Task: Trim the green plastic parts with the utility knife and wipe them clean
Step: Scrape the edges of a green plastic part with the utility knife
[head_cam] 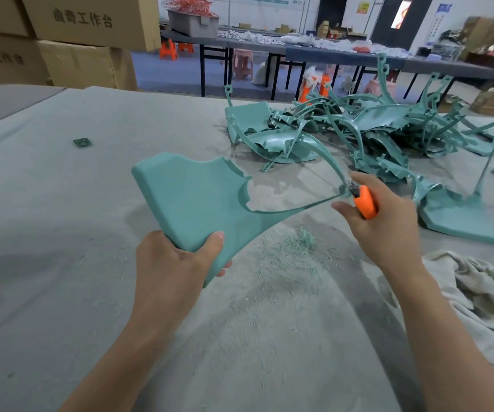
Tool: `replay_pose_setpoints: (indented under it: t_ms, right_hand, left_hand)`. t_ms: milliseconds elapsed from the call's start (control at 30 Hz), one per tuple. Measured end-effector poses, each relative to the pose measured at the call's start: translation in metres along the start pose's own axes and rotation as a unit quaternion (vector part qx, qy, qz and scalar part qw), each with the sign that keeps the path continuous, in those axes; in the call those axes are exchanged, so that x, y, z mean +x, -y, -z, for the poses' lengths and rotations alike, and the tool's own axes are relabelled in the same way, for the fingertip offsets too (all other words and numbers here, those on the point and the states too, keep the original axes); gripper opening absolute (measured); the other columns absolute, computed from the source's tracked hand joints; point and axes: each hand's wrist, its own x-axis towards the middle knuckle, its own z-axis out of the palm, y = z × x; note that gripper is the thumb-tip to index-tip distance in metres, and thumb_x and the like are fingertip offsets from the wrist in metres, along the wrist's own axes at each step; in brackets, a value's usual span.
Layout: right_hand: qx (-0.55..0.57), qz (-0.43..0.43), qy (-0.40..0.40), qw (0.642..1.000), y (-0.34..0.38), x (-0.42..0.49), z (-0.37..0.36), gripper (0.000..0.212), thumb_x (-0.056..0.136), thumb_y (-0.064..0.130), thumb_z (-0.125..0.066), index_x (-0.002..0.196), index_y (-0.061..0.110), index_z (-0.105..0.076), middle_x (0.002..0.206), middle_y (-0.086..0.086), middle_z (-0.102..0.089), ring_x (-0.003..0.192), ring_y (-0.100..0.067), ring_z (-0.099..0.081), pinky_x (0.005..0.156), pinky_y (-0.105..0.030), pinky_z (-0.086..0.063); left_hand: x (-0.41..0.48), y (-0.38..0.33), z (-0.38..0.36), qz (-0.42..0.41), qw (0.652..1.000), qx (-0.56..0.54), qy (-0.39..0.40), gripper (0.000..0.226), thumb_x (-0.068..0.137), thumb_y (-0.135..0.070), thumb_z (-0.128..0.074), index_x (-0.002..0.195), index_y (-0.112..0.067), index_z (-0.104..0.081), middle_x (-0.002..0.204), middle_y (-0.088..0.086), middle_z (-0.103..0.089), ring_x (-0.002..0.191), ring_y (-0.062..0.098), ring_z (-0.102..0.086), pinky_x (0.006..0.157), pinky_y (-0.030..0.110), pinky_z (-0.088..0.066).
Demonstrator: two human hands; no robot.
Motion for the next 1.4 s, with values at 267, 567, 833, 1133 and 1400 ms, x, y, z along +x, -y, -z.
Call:
replay_pose_setpoints:
  t_ms: [267,567,833,1133,1400]
  right_hand:
    - [-0.163,0.0,0.104,0.981,-0.006,0.0,-0.001,0.009,0.087,0.012,-0.072,0.085,0.011,-0.063,0.063,-0.007,-0.058,0.063,-0.037,-0.052,0.053,-0.037,-0.041]
    - [-0.049,0.013,-0.023,0.998,-0.006,0.0,0.004,0.009,0.091,0.023,-0.072,0.097,0.015,-0.069,0.063,0.003,-0.055,0.056,-0.026,-0.048,0.057,-0.031,-0.036]
    - [-0.084,-0.052,-0.009,0.995,-0.009,-0.001,0.0,0.031,0.088,0.027,-0.072,0.069,0.02,-0.048,0.051,0.002,-0.042,0.053,-0.03,-0.043,0.053,-0.035,-0.037]
    - [-0.083,0.015,-0.045,0.995,-0.013,-0.001,-0.003,0.013,0.09,0.011,-0.073,0.101,0.006,-0.071,0.065,-0.012,-0.065,0.054,-0.027,-0.045,0.054,-0.04,-0.046]
    - [-0.065,-0.006,-0.116,0.991,-0.009,-0.002,-0.002,0.013,0.089,0.009,-0.071,0.1,0.005,-0.069,0.065,-0.002,-0.057,0.054,-0.02,-0.046,0.056,-0.027,-0.034]
  left_hand:
    - [-0.001,-0.001,-0.002,-0.019,0.998,0.057,0.019,0.022,0.081,-0.016,-0.072,0.061,-0.023,-0.067,0.054,-0.002,-0.068,0.05,0.014,-0.068,0.056,0.032,-0.054]
    - [-0.001,0.001,-0.001,-0.043,0.997,0.063,0.011,0.022,0.08,-0.018,-0.073,0.06,-0.024,-0.066,0.053,-0.005,-0.068,0.05,0.008,-0.067,0.045,0.022,-0.049]
    - [-0.002,0.004,-0.004,-0.06,0.995,0.081,0.017,0.02,0.079,-0.02,-0.074,0.06,-0.021,-0.066,0.053,-0.005,-0.068,0.05,0.01,-0.067,0.049,0.032,-0.053]
    - [-0.001,0.005,-0.005,-0.041,0.998,0.039,0.039,0.016,0.081,-0.017,-0.074,0.066,-0.022,-0.067,0.056,-0.002,-0.069,0.052,0.018,-0.069,0.044,0.028,-0.051]
    - [-0.002,0.006,-0.003,-0.062,0.996,-0.037,0.046,0.018,0.069,-0.044,-0.071,0.082,-0.032,-0.071,0.074,0.002,-0.073,0.068,0.023,-0.07,0.064,0.044,-0.056]
